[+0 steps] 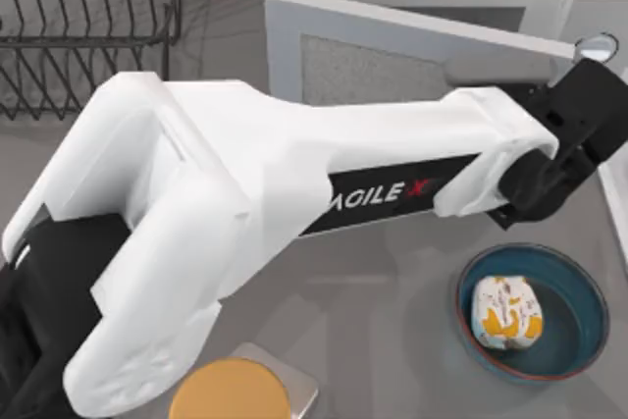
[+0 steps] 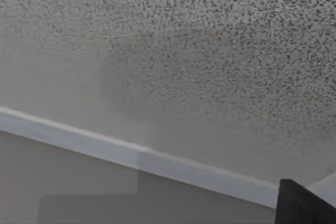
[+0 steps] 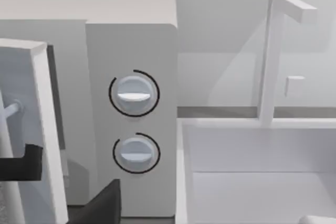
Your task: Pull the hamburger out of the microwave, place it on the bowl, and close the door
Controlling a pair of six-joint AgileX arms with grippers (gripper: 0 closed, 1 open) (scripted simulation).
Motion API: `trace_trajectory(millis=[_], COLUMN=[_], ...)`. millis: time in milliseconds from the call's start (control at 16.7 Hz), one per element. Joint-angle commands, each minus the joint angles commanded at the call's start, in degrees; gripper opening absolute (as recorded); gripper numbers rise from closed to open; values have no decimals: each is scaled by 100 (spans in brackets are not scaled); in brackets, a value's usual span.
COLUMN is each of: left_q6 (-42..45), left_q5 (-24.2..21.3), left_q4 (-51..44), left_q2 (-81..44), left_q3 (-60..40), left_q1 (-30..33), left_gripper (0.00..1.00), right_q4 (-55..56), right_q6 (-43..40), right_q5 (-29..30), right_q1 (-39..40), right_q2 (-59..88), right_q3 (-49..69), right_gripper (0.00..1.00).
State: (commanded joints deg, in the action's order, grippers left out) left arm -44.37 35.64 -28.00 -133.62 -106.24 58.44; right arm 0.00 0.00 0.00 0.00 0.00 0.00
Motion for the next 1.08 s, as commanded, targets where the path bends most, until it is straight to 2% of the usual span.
trace_trajectory(millis=[420,840,1080], left_q6=[72,626,832], left_q5=[-34,-397,-535], left_q4=[-77,-567,-726], left_q2=[-172,-1392,-1761], left_q3=[-215,-2390,-2942], left_q1=[-56,-629,-847], left_gripper=[0,0,0], right_q4=[0,0,0], right_q6=[0,0,0], right_q5=[0,0,0], right_q1=[0,0,0], right_q2=[0,0,0], right_q3=[0,0,0], right_gripper=[100,100,100])
